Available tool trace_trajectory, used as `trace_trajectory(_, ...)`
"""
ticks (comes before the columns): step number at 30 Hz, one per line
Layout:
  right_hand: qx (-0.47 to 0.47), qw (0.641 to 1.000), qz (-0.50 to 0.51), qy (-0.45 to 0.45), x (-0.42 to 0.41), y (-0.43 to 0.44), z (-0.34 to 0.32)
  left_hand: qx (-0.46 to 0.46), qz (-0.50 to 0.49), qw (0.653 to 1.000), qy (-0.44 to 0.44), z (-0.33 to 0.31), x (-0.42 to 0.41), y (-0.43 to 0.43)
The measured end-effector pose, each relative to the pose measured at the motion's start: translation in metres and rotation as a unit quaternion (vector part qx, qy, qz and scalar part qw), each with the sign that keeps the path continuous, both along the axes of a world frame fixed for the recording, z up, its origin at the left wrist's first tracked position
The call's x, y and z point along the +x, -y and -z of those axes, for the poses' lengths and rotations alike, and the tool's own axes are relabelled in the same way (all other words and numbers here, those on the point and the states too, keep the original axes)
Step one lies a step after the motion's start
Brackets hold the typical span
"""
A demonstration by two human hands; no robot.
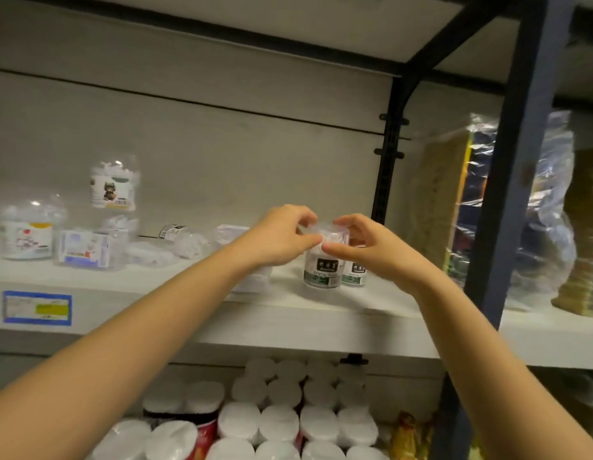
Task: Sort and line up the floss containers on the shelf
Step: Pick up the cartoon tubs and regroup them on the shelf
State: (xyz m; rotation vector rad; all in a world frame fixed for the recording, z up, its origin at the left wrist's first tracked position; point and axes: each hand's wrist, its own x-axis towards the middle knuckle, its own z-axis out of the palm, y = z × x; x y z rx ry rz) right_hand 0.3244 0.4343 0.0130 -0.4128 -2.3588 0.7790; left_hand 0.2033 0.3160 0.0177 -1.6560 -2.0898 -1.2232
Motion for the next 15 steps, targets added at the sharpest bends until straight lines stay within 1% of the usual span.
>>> trace_trajectory(5, -0.054, 0.999, 0.002, 0.008, -0.003, -0.023, 0.021, -0.034, -0.033, 0.999, 0.002, 0.024, 0.002, -0.025)
trace_trajectory(8, -0.029, 0.999, 0.022, -0.020, -0.007, -0.032, 0.025, -0.037, -0.061, 0.997, -0.007, 0.028, 0.002, -0.035)
trace_trajectory(12, 0.027, 0.998, 0.046, -0.038, -0.015, -0.033, 0.030, -0.039, -0.089, 0.995, -0.028, 0.029, 0.003, -0.039)
trace_trajectory(15, 0.040, 0.997, 0.055, -0.041, -0.020, -0.033, 0.034, -0.064, -0.101, 0.991, -0.053, 0.028, 0.006, -0.038)
